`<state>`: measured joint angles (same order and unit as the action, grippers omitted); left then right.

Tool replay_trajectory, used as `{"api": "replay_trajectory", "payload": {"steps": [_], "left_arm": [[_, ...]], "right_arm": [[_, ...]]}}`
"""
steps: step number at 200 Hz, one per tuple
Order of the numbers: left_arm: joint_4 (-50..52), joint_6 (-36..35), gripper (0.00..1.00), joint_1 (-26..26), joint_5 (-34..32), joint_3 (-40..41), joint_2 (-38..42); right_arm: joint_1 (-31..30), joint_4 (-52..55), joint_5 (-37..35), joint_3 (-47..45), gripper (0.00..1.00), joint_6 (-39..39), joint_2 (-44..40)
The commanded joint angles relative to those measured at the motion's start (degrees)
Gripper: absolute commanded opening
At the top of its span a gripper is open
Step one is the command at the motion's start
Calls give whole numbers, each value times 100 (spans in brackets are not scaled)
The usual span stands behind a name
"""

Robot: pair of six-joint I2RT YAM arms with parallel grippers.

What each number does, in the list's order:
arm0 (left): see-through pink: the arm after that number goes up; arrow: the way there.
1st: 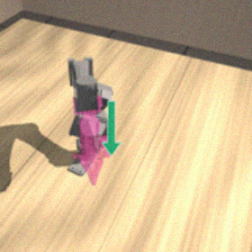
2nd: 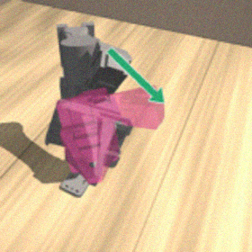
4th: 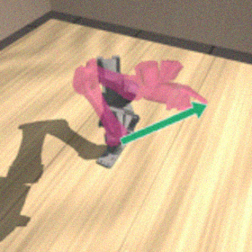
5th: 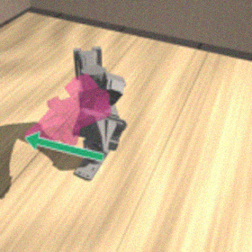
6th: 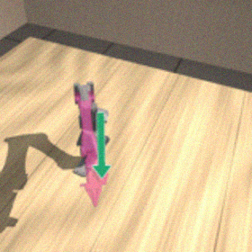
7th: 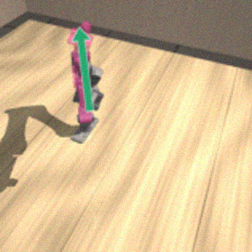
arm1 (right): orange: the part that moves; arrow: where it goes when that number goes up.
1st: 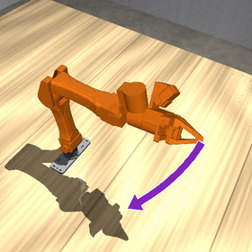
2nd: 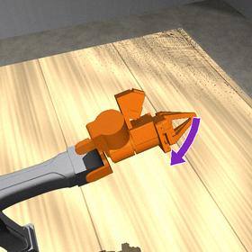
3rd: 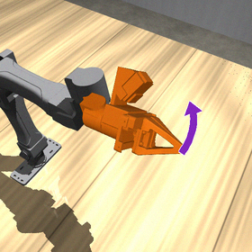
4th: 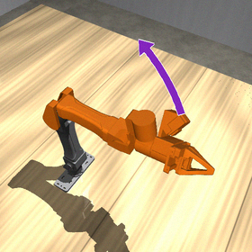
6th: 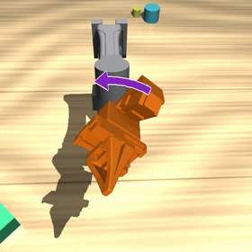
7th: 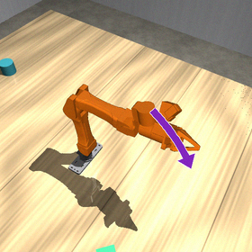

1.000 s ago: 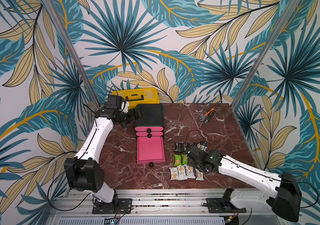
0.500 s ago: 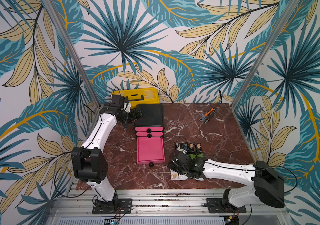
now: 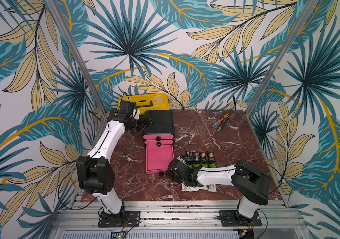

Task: Take the cookies out of the drawer
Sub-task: Close the drawer in the storage box.

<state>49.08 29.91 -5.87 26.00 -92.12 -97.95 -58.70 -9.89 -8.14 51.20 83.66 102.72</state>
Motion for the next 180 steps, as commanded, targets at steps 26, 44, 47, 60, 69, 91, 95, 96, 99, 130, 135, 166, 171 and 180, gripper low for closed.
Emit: {"api": "replay_trajectory", "payload": {"steps": [26, 44, 47, 60, 69, 91, 95, 96, 99, 130, 135, 166, 171, 180], "left_arm": [[82, -99, 100, -177, 213, 198, -67], [76, -91, 100, -186, 213, 259, -25], [68, -95, 100, -187, 204, 270, -16], [37, -85, 100, -187, 199, 329, 31], [8, -65, 100, -195, 203, 373, 69], [-8, -53, 100, -195, 191, 422, 118], [-7, -54, 100, -195, 203, 435, 125], [-5, -50, 100, -195, 203, 433, 126], [-3, -54, 100, -195, 202, 432, 130], [5, -83, 100, -195, 169, 440, 179], [7, -87, 100, -195, 158, 440, 183], [-34, -85, 100, -195, 162, 463, 181], [-41, -76, 100, -191, 171, 466, 179], [-55, -60, 100, -195, 179, 459, 170]], "right_arm": [[165, -1249, -531, 374, 9, 280, 464], [255, -1440, -714, 481, 9, 427, 593], [273, -1487, -727, 493, 9, 458, 625], [353, -1728, -823, 552, 9, 594, 782], [398, -1869, -880, 611, 9, 720, 915], [489, -2376, -1049, 749, 9, 858, 1230], [502, -2445, -1080, 764, 9, 862, 1269], [501, -2460, -1087, 766, 10, 863, 1278], [510, -2509, -1115, 776, 9, 863, 1297], [529, -2217, -1472, 764, 9, 780, 1077], [532, -2037, -1514, 760, 8, 771, 983], [511, -1024, -1695, 739, 8, 731, 550], [516, -970, -1686, 734, 8, 739, 539], [515, -945, -1659, 725, 8, 786, 567]]}}
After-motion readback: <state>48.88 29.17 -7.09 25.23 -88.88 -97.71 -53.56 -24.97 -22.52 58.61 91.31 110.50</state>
